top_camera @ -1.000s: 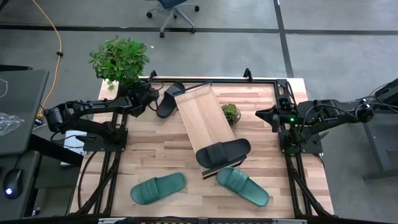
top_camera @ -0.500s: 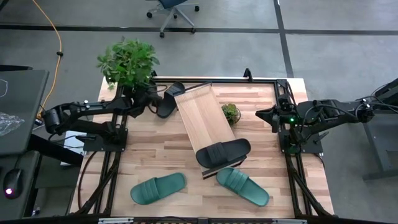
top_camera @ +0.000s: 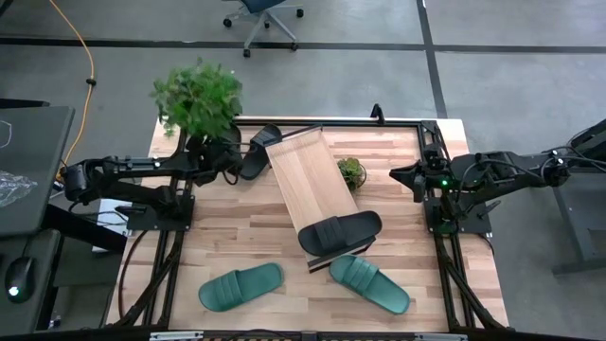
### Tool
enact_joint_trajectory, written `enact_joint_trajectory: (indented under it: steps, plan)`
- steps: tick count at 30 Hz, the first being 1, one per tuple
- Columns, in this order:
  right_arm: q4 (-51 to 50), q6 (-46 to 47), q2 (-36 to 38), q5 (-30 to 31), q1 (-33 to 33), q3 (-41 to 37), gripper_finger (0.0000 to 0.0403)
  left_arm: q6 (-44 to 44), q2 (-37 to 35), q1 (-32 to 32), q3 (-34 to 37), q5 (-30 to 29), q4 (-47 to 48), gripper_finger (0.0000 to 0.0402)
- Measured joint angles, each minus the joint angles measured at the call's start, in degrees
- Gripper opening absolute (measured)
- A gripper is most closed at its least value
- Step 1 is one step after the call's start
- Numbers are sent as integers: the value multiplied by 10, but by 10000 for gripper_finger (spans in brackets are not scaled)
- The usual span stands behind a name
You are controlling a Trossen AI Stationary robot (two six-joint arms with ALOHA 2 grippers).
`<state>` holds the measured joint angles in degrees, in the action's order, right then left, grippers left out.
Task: Pick and place slides into the shelf
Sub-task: Adjust the black vase plant
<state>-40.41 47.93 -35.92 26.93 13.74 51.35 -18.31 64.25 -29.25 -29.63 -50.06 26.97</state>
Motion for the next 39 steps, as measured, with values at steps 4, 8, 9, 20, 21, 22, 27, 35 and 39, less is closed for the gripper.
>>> enact_joint_trajectory:
  steps: [4,8,9,20,21,22,27,35,39]
  plan:
    - [-10,1,0,8,0,0,60,1,-20,17,-7,-2,23,161]
    - [-10,0,0,18,0,0,60,1,-41,24,-7,0,46,161]
    - [-10,0,0,18,0,0,60,1,-47,24,-7,2,52,161]
    - [-10,3,0,19,0,0,60,18,-101,24,-7,71,93,161]
    - [-10,2,0,19,0,0,60,27,-105,24,-7,82,93,161]
    - [-10,1,0,19,0,0,60,38,-109,24,-7,96,95,161]
    - [-10,-5,0,19,0,0,60,77,-123,24,-7,166,92,161]
    - [-10,-19,0,19,0,0,60,120,-125,24,-7,255,78,161]
    - [-10,-19,0,19,0,0,60,166,-125,24,-7,303,49,161]
